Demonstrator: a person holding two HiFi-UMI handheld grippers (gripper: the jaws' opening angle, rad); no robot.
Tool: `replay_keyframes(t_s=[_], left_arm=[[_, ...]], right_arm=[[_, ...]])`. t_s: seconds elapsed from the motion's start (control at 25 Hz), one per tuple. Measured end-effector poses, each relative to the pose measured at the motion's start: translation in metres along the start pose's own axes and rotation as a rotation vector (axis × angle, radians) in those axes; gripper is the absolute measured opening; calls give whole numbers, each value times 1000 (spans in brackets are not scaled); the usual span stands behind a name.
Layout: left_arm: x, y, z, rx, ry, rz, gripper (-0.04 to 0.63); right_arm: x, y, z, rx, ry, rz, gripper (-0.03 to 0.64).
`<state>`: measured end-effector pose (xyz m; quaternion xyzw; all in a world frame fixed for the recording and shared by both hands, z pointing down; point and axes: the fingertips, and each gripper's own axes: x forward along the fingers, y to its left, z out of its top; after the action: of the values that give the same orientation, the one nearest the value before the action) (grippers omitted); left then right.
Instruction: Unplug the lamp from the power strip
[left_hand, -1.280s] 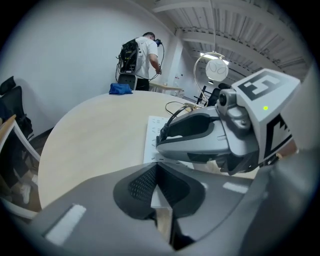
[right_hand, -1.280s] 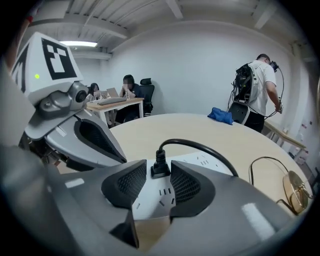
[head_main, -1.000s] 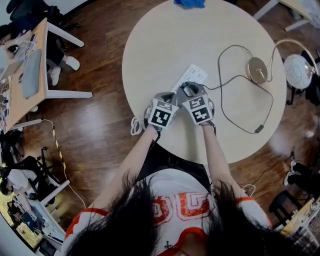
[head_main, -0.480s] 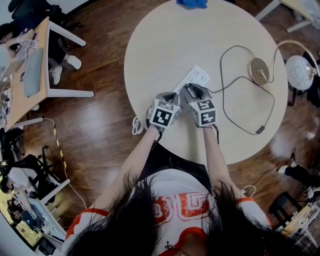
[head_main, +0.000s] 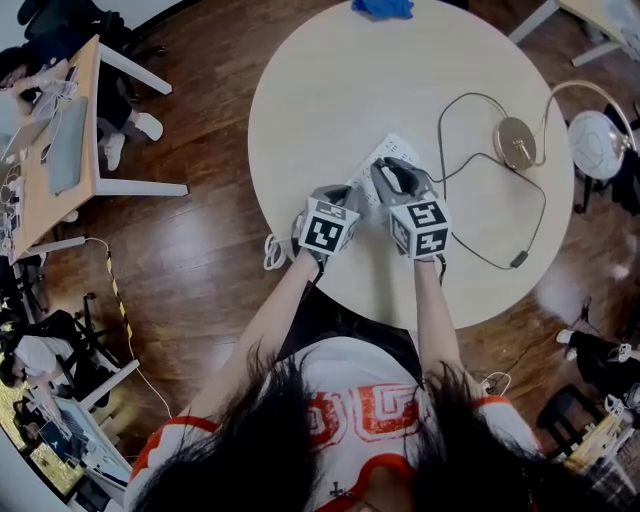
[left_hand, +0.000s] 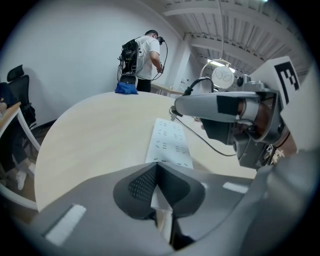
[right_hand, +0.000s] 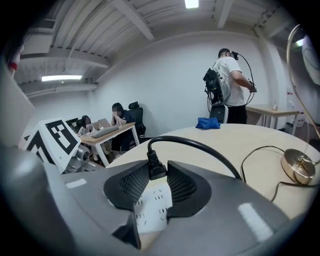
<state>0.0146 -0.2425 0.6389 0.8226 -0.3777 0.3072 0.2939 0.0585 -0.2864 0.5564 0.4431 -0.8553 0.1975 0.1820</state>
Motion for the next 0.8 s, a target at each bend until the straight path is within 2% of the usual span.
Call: replay_keyframes(t_s=[0.32,0.48,0.6,0.72,0.8], left_arm=[[2,5,0,-28,-27,11,0],[3,8,0,-134,-82,-14,0],[-1,10,-6,-235,-68,-32,0],[-11,4,-14,-264,-46,-52,0],[-18,-3,-14,-280,-66,-70,0]], right_arm=[[-41,-16,-56,86,134,-63,115],[-45,-15,-85,95,205,-73,118],[-42,-10,-102,87,257,-87,114],[-42,-8,-110,104,270,-100,137],[-44,-6,-112,119,269,-96,150]])
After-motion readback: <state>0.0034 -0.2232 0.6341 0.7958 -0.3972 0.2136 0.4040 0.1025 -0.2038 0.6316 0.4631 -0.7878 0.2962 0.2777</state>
